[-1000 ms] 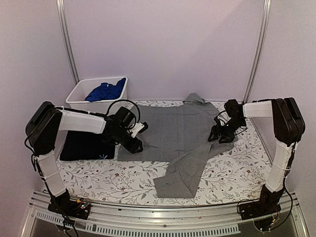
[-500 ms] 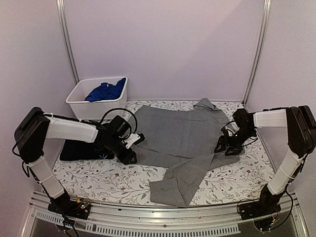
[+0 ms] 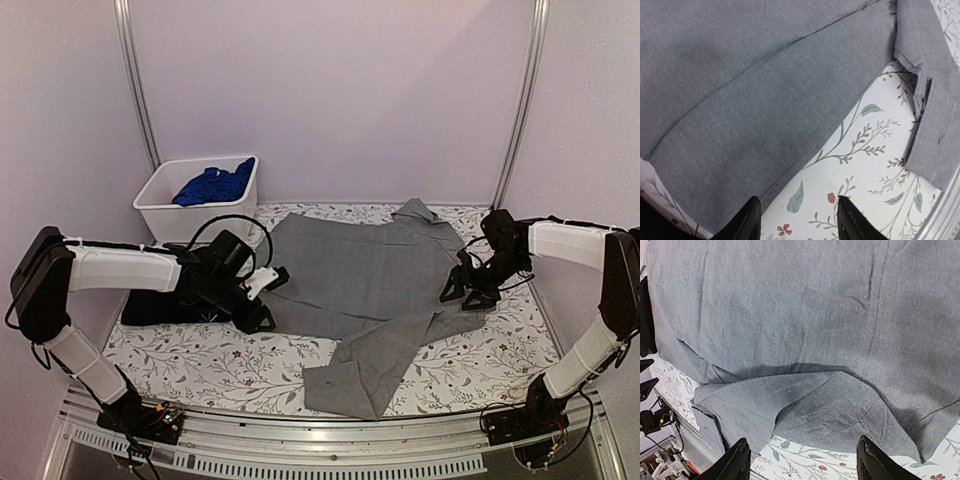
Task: Fold and stack the mixed laundry pile
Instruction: Move the flattened shirt to the center of the board, then pick up the flattened shirt from the center of the board.
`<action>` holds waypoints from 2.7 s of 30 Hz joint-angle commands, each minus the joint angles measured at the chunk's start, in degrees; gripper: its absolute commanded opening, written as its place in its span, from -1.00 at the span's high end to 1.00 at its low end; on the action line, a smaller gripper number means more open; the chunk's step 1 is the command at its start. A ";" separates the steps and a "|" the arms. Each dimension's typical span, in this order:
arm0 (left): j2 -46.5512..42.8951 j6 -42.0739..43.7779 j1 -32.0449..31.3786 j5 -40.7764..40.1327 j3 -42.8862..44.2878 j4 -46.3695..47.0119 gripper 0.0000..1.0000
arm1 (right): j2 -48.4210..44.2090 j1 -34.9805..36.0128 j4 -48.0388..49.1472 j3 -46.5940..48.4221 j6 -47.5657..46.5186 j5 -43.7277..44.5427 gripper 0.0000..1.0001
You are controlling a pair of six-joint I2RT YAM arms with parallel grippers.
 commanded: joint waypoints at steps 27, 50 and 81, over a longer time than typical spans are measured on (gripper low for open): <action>-7.65 -21.64 -3.80 -1.46 -5.88 16.34 -0.04 | -12.89 22.24 37.17 -30.23 37.42 -7.16 0.03; -22.21 -50.50 8.87 -0.09 -19.88 7.31 -0.05 | -27.43 24.04 31.92 -33.67 40.58 0.93 1.00; -2.75 -58.11 12.32 -1.21 -15.13 15.26 0.60 | -44.88 23.95 19.87 -32.51 42.85 6.30 1.00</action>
